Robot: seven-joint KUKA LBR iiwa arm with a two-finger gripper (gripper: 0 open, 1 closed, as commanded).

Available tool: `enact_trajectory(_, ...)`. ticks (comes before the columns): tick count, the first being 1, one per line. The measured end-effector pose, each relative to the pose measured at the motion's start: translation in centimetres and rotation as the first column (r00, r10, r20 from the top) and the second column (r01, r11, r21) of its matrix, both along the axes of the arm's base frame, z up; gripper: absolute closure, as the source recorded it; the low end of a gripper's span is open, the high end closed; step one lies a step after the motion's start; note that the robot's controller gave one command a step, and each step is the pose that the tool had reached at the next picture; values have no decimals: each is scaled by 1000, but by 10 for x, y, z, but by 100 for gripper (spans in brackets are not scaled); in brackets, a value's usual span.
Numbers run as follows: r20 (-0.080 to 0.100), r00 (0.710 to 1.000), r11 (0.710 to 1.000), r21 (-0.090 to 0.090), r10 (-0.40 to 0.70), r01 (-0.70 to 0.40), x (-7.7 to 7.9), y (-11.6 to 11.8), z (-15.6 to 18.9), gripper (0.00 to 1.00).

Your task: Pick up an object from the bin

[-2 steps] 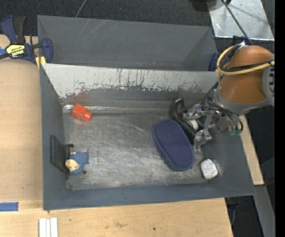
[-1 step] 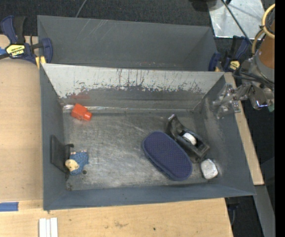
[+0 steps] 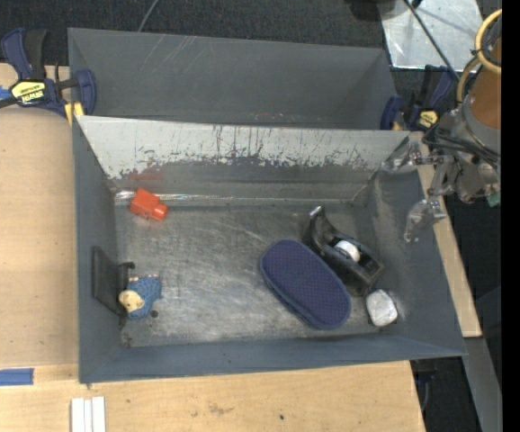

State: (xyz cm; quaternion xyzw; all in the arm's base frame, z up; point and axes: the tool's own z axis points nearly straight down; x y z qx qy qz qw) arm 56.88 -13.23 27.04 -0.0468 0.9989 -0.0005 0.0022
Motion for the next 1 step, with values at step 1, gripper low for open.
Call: enact_trajectory(1,9,987,987,0,-163,163,16,21,-139,0)
